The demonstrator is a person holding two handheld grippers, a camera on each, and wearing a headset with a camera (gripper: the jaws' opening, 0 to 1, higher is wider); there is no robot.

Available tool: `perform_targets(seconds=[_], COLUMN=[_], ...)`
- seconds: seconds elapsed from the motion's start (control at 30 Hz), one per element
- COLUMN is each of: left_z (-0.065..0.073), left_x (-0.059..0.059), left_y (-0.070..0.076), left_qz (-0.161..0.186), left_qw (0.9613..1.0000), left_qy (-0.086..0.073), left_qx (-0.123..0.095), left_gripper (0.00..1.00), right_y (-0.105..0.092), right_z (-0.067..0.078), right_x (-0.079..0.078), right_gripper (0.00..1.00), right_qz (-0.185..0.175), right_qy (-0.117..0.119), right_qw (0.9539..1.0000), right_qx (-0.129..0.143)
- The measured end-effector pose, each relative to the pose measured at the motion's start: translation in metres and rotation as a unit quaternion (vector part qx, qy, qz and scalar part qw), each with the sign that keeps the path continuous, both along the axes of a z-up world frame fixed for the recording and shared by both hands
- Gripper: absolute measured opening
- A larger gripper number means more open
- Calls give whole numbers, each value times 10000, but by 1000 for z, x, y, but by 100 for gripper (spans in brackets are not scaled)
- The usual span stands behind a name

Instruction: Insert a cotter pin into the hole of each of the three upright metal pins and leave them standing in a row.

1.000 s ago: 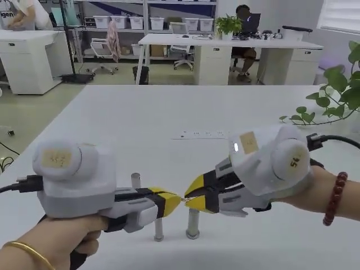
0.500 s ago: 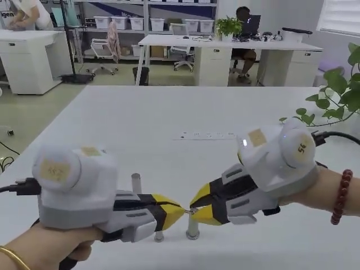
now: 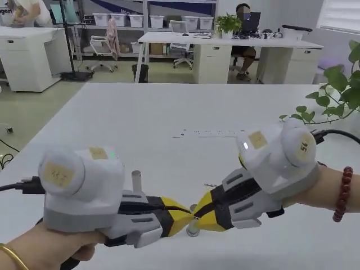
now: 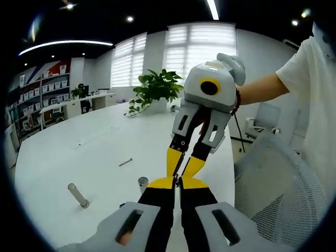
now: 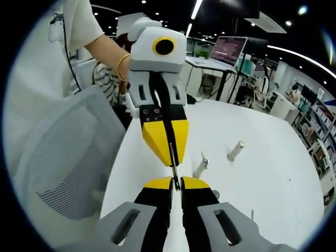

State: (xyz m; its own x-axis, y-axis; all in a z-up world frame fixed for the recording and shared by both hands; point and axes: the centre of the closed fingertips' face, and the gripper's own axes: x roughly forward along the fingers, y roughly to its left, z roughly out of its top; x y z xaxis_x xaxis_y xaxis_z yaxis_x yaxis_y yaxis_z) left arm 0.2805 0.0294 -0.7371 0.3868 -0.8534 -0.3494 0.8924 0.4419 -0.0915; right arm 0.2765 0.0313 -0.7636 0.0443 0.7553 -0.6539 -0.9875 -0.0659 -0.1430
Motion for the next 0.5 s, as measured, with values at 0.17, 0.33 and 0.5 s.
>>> perform_targets(seconds=[0.17, 0.33, 0.5], left_z=[1, 0, -2], left_x=[-1, -2, -1], left_y=[0, -1, -2], left_qz=[-37, -29, 110], left_qw=[10000, 10000, 9999], left_qy=[13, 14, -12], left_qx=[-52, -45, -22], left_gripper=[0, 0, 1], right_y=[0, -1, -2], right_z=[-1, -3, -5], right_x=[-1, -2, -2], right_gripper=[6, 5, 4], right_qz=[18, 82, 157], right_qy=[36, -3, -120], right_qw=[10000, 9999, 9996], right_qx=[-3, -60, -201])
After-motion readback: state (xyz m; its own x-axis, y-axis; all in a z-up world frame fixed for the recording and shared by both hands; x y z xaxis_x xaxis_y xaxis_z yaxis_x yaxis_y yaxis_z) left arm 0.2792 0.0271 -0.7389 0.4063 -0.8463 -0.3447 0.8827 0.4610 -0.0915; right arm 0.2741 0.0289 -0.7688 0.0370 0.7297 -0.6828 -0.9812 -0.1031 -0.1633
